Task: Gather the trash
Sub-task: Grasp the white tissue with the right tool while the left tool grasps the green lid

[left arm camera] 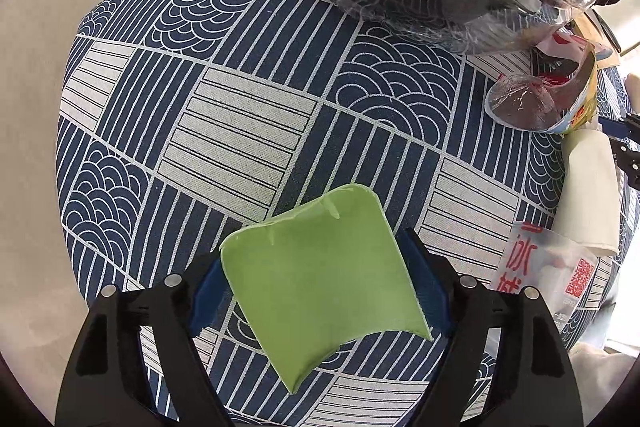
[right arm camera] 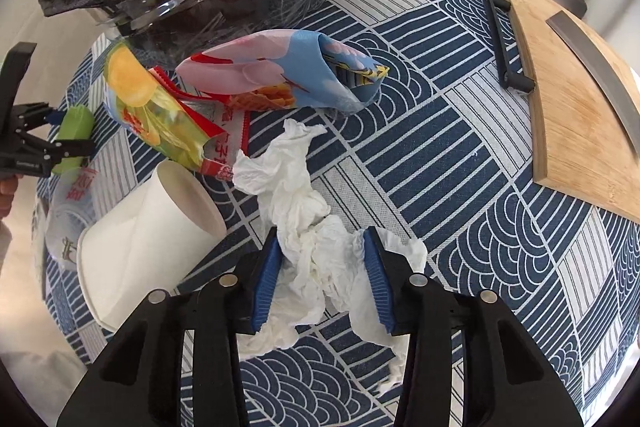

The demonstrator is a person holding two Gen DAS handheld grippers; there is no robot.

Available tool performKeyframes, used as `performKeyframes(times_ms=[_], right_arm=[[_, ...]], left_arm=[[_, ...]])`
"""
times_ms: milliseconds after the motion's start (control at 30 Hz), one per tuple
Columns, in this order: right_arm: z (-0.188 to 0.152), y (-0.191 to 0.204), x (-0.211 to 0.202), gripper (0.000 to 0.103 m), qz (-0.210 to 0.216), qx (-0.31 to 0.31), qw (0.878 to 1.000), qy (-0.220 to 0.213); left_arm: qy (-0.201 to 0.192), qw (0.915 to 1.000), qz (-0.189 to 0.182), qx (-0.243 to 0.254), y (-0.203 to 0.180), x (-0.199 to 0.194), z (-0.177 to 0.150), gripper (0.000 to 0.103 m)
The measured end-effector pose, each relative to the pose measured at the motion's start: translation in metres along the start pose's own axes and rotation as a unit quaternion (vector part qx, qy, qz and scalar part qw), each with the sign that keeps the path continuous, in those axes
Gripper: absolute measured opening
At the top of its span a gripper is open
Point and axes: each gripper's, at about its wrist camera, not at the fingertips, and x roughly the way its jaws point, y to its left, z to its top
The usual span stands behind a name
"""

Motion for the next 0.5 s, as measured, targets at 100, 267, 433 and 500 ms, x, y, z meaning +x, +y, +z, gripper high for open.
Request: performKeyframes(times_ms=[100, 267, 433, 500], right_arm=[[-0.001, 0.005, -0.001, 0.024, 0.003, -0.015, 1.0, 0.001], [-0.004, 0.001, -0.009, 0.021, 0.01, -0.026, 1.0, 0.0], [-0.011, -0.01, -0.021, 0.021, 0.008, -0.025, 1.0, -0.012], [-0.013, -0.013, -0.026, 0.021, 0.01, -0.021, 1.0, -0.017]], left_arm=[[0.003, 1.0, -0.002, -0.003, -0.002, -0.003, -0.005, 0.077], [0.008, 0.9999, 0.002, -0.008, -0.007, -0.005, -0.017, 0.073], [0.004, 0.9998, 0.006, -0.016, -0.01, -0.013, -0.026, 0.072], [0.001, 0.9998, 0.005, -0.02, -0.013, -0.017, -0.031, 0.072]])
